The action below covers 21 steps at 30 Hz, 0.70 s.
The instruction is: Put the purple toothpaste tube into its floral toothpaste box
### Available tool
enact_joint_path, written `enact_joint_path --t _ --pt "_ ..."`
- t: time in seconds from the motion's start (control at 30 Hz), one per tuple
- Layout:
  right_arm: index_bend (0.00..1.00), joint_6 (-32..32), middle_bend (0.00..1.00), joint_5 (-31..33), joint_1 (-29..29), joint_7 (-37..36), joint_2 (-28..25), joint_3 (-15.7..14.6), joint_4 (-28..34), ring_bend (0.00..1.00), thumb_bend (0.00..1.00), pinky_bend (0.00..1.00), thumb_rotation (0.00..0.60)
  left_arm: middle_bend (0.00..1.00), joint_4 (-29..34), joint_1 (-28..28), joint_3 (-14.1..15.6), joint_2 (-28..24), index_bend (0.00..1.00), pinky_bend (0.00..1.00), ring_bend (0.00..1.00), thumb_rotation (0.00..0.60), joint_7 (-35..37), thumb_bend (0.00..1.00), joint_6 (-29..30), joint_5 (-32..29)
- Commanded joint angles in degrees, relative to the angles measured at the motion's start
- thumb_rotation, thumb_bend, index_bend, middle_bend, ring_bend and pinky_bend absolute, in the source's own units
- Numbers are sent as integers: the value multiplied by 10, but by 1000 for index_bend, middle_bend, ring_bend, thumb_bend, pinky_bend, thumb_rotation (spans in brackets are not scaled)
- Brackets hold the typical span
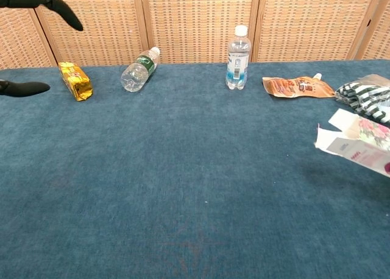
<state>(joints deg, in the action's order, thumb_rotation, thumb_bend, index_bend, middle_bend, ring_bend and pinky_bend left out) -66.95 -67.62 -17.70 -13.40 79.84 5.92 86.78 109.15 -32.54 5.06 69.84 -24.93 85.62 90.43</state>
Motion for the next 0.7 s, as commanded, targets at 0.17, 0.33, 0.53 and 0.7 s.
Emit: enact_joint_path --t 0.17,0.33,0.53,0.7 --pt "589 15 387 4 8 9 20 -8 -28 287 8 345 600 0 -49 54 16 16 246 0 0 600 13 269 35 30" --pt "513 29 262 -6 8 7 32 -13 -43 160 8 229 600 0 -84 93 22 40 244 0 0 600 42 269 60 42" --pt "265 46 39 -17 6 4 39 -20 -52 5 8 76 600 0 -111 123 30 52 226 0 0 600 76 270 76 54" --pt "19 63 0 -47 0 -3 30 -31 -51 0 8 0 600 0 -131 145 29 55 207 0 0 600 93 269 87 63"
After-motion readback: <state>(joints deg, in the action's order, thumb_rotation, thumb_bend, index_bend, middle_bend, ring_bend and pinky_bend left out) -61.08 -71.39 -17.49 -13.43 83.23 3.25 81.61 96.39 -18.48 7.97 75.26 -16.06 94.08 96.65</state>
